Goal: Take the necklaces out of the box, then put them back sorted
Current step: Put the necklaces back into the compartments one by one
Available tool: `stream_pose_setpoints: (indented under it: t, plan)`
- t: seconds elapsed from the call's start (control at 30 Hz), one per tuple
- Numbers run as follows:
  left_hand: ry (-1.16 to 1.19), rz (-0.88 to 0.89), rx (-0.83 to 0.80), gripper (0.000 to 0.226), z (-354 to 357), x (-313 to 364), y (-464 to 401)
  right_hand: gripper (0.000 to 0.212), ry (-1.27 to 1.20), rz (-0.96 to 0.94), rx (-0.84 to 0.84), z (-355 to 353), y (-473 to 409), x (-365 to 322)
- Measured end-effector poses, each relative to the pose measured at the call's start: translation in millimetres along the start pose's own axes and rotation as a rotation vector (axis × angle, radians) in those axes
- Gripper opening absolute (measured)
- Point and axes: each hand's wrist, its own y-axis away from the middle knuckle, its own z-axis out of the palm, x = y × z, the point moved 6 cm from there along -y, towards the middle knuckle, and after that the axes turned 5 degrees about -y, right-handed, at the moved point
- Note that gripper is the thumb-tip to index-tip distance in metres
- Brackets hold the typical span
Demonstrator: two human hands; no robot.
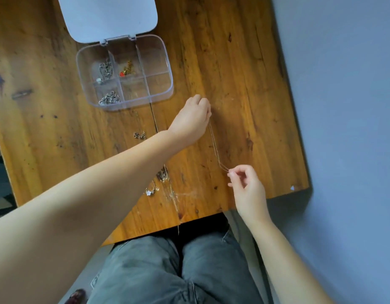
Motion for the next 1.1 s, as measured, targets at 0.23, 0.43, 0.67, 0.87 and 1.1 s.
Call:
stream_pose_setpoints:
  t: [0.23,0.43,0.67,0.87,1.1]
  plan:
    - [0.699,0.004,-0.433,0.033,-18,31,37,0.015,-0.259,-0.276,-0.084,-17,-22,-117]
    - [1.118,-0.298,-0.201,0.025,-54,-37,67,0.013,-0.418,-0.375,0.089,-23,-51,-177]
    - [1.320,-0.775,0.306,0.023,-91,-126,76,0.015,-0.249,-0.388,0.028,46,-67,-207]
    - [1.322,-0.945,0.313,0.021,-90,-141,59,0.015,0.092,-0.421,-0.153,130,-94,-217]
    - [1.398,-1.000,0.264,0.022,-97,-147,60,0.024,0.496,-0.403,-0.250,166,-113,-207]
